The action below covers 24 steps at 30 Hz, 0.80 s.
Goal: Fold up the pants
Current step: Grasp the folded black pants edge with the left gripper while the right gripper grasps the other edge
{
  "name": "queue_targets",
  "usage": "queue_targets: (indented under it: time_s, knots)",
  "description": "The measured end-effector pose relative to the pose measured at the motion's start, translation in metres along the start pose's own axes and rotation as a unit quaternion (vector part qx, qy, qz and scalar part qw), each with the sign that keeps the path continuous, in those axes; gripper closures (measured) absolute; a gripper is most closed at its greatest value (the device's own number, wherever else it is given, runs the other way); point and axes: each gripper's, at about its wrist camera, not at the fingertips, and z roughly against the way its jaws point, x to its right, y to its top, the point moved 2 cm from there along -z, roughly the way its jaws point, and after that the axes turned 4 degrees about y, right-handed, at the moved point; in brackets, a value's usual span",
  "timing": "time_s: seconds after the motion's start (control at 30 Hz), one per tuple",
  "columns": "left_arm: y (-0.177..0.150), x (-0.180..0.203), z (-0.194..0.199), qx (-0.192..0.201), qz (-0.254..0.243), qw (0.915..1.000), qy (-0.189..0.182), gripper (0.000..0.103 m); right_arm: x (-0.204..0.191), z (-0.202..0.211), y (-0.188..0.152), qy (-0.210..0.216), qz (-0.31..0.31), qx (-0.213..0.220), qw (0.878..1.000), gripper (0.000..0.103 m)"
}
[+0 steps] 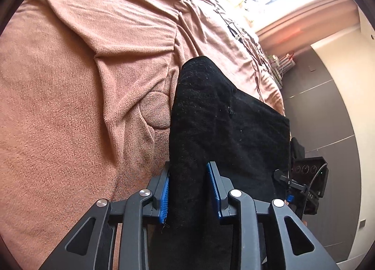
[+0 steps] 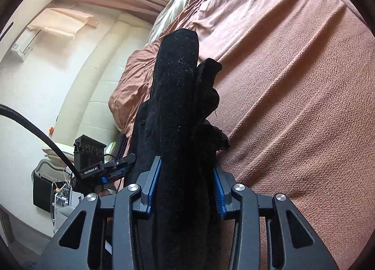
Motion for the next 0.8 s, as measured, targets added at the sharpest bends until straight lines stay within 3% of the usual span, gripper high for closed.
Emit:
queue_targets:
  time_s: [0.23, 0.37, 0.47, 0.57, 0.8]
  knots:
    - [0.005, -0.003, -0.016, -0.019, 0.006, 0.9997, 0.017, 0.071, 0.029, -0.004, -0.001, -0.016, -0.050, -0.018, 0.998, 0.061]
    - [0.006, -0.009, -0.023, -0.025, 0.015, 0.9994, 0.020, 0.067, 0.043, -0.014, 0.003, -0.010, -0.073, -0.037, 0.997, 0.051]
    - [0.005, -0.015, -0.028, -0.030, 0.026, 0.9990, 0.022, 0.059, 0.042, -0.024, 0.010, -0.012, -0.060, -0.047, 0.997, 0.050]
    - [0.003, -0.014, -0.030, -0.027, 0.024, 0.9991, 0.025, 0.059, 0.039, -0.031, 0.015, -0.022, -0.043, -0.045, 0.998, 0.050]
    - [0.001, -0.010, -0.013, -0.006, 0.025, 0.9997, -0.005, 0.075, 0.016, -0.024, 0.007, -0.025, -0.003, -0.020, 0.999, 0.066]
